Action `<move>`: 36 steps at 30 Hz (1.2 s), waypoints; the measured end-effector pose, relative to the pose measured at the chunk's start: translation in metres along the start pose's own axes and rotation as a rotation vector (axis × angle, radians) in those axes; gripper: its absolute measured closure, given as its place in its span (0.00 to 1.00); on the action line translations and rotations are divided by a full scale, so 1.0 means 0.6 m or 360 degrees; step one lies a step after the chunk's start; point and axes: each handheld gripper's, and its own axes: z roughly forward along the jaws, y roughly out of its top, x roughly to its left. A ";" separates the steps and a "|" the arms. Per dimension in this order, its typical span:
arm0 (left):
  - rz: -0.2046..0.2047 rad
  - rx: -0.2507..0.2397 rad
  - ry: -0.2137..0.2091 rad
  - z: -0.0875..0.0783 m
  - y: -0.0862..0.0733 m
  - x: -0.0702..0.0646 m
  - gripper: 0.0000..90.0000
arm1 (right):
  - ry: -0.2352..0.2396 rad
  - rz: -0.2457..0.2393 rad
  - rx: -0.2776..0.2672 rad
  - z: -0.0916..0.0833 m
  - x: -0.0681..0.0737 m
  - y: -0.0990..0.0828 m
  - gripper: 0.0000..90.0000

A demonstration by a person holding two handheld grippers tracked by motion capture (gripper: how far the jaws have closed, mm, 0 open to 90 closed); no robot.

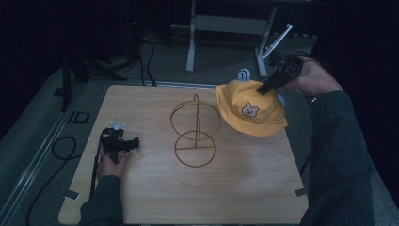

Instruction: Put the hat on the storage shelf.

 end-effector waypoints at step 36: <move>0.0001 0.0000 0.0000 0.000 0.000 0.000 0.08 | 0.0022 -0.0063 -0.0051 -0.022 0.012 0.010 0.93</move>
